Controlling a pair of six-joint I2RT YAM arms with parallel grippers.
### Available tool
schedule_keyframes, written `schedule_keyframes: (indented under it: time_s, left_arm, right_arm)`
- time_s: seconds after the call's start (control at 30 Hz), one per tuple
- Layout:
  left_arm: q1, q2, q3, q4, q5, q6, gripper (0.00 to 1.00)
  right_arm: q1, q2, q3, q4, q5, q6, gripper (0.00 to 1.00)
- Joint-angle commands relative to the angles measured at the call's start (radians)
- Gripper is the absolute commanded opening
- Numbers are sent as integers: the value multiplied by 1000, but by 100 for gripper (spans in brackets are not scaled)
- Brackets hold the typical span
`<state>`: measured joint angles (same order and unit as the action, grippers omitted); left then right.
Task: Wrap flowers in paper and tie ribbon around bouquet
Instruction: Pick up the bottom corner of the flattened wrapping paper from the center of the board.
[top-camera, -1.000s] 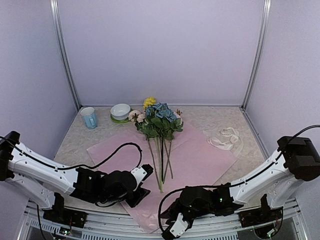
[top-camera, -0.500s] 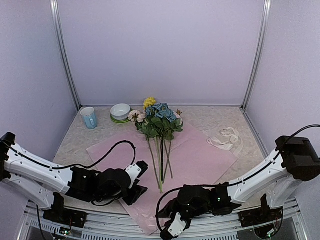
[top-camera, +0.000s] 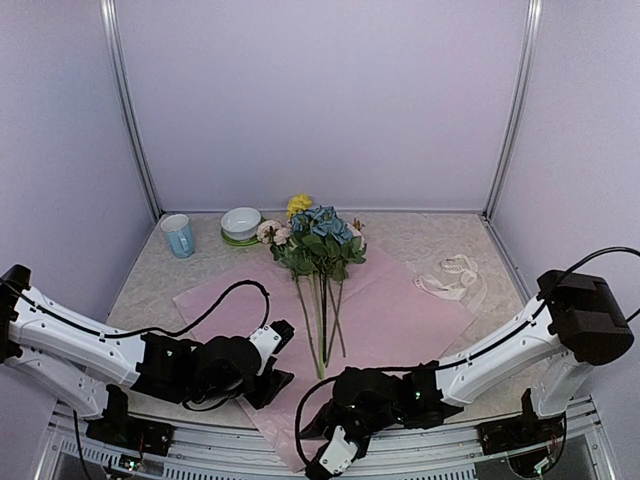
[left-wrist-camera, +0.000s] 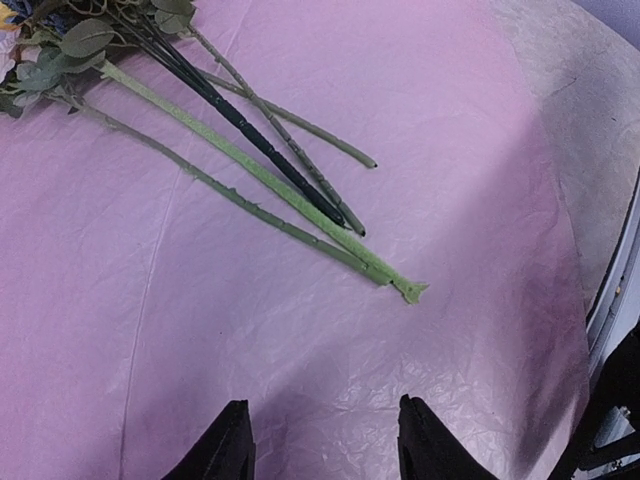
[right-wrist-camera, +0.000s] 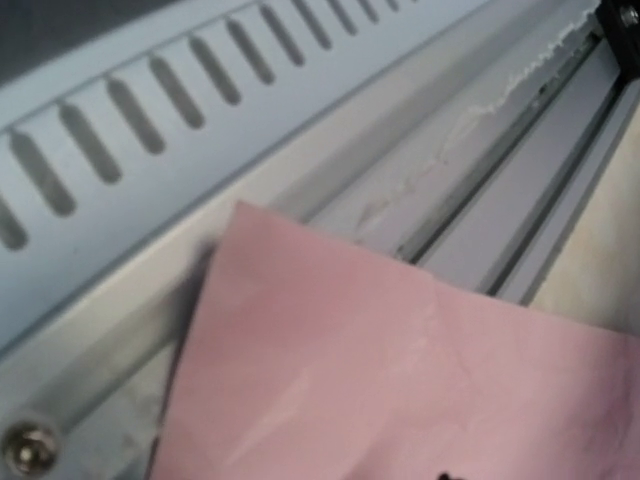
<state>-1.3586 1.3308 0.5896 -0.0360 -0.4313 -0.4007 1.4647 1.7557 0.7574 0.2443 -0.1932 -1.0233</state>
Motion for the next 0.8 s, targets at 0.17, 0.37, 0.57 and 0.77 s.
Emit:
schedule_keyframes:
  time_s: [0.17, 0.37, 0.57, 0.77]
  left_arm:
    - [5, -18, -2, 1, -17, -5, 49]
    - [41, -26, 7, -3, -68, -31, 50]
    - [46, -52, 18, -47, -138, -80, 52]
    - [49, -71, 24, -81, -153, -108, 52]
  right_arm:
    - [-45, -76, 38, -90, -118, 65, 55]
    - [-15, -68, 89, -70, -205, 233, 57]
    - [55, -15, 181, -178, -91, 337, 61]
    - [122, 61, 252, -222, -24, 342, 66]
